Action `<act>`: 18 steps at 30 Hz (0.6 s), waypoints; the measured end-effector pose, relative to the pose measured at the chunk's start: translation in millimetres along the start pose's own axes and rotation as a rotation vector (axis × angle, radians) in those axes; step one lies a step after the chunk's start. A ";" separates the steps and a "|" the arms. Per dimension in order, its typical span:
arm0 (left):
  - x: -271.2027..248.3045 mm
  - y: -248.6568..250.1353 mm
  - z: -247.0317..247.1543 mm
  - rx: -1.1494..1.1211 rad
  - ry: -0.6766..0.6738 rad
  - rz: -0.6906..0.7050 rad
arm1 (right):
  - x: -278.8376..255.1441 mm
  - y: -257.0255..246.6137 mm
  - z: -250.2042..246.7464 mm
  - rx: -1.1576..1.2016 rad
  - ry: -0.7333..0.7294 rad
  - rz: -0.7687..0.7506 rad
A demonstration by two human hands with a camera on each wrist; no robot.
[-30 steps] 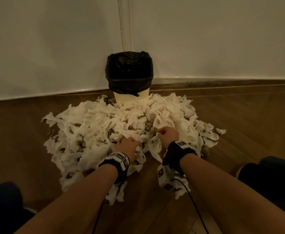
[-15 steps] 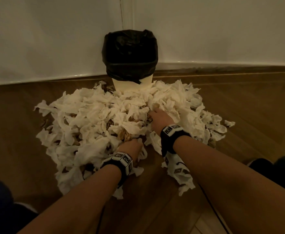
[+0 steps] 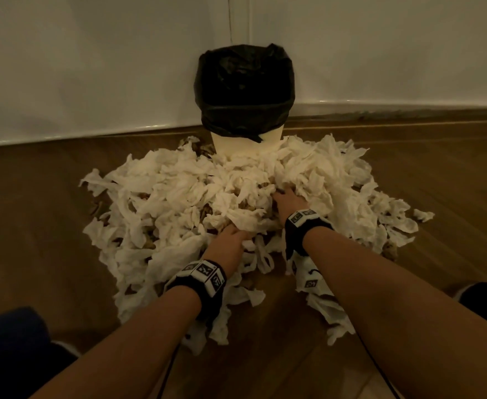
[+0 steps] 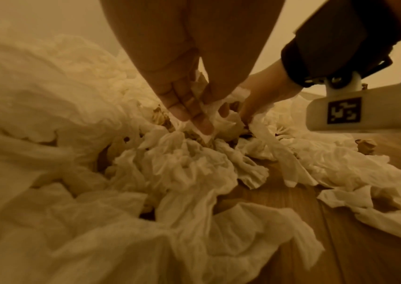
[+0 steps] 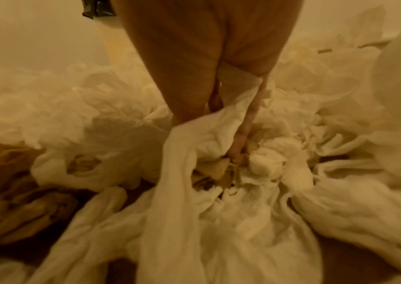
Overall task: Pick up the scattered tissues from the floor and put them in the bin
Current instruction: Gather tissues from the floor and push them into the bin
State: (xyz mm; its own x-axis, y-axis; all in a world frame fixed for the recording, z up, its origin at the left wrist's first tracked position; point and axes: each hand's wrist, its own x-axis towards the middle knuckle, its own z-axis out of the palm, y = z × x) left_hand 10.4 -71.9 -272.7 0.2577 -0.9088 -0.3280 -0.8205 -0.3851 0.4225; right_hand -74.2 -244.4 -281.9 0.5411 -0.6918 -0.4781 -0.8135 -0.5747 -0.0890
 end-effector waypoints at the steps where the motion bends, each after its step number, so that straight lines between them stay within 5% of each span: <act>1: -0.8 -0.8 -0.4 -0.009 -0.001 -0.023 | -1.0 1.7 -2.5 0.009 0.007 0.000; 10: -12.3 9.3 -17.2 -0.103 0.099 -0.077 | -42.8 37.2 -38.6 0.383 0.168 0.040; 18: -19.8 27.7 -40.9 -0.229 0.256 -0.128 | -93.3 52.0 -48.0 1.426 0.292 0.174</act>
State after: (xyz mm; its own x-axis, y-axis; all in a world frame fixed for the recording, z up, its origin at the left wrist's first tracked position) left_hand 3.5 -71.1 -219.9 0.4944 -0.8503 -0.1804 -0.6451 -0.4980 0.5795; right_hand -156.7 -230.6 -200.0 0.2984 -0.8673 -0.3985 -0.2952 0.3132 -0.9027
